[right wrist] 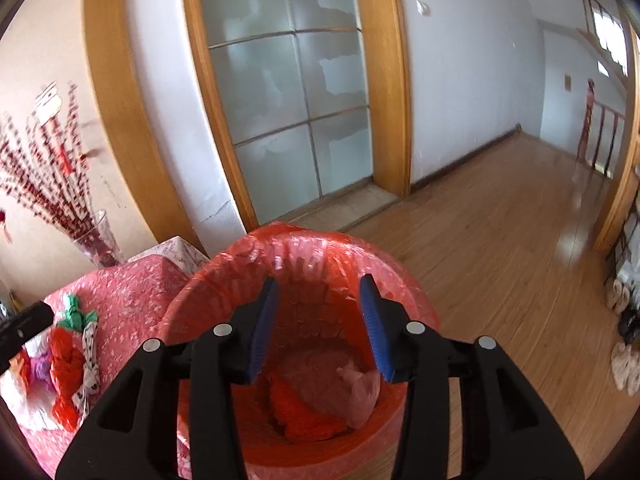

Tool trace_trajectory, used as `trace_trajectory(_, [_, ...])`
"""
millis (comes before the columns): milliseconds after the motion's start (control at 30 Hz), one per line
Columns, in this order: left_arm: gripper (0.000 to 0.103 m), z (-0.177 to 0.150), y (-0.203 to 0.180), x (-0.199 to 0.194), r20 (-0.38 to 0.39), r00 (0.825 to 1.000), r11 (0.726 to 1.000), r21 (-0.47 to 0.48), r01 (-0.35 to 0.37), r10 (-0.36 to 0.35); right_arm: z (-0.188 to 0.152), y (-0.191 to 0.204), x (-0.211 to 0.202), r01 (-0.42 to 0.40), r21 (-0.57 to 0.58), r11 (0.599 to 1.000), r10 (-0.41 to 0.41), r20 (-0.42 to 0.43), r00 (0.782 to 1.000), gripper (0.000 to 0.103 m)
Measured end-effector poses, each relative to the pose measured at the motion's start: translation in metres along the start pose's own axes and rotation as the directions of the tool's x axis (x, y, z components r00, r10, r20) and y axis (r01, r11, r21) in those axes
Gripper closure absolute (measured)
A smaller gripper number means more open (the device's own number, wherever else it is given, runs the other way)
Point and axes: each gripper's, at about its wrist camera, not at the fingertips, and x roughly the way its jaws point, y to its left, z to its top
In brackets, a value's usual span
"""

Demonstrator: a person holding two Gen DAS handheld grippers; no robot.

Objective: Collect trash
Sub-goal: 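Grasp the beige paper with the left tool while the right tool approaches the red bag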

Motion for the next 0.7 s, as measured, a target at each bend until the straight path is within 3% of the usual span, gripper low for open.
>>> trace_trajectory(133, [0.065,-0.010,0.028,-0.032,0.047,0.995,0.996,-0.022,-0.091,0.092,-0.005,0.030,-0.010,-0.044,-0.073,0.996,0.046,0.029,0.999,0.059])
trace_trajectory(233, [0.063,-0.020,0.052,-0.062,0.088,0.981,0.984,-0.044,-0.171,0.175,-0.010,0.054,-0.016,-0.087,-0.110,0.990,0.091,0.030,0.995,0.059])
trace_trajectory(300, [0.061,-0.026,0.067,-0.083,0.111,0.966,0.972,-0.057,-0.230,0.235,-0.015,0.074,-0.018,-0.130,-0.140,0.982,0.134,0.019,0.991,0.059])
trace_trajectory(433, [0.059,-0.046,0.103,-0.122,0.141,0.909,0.920,-0.077,-0.385,0.392,-0.026,0.107,-0.019,-0.197,-0.190,0.962,0.199,-0.008,0.980,0.059])
trace_trajectory(533, [0.059,-0.061,0.134,-0.143,0.125,0.875,0.883,-0.104,-0.458,0.469,-0.037,0.127,-0.018,-0.237,-0.215,0.947,0.235,-0.035,0.971,0.059])
trace_trajectory(700, [0.059,-0.084,0.177,-0.153,0.075,0.862,0.861,-0.143,-0.488,0.501,-0.053,0.155,-0.017,-0.284,-0.242,0.928,0.274,-0.075,0.959,0.059])
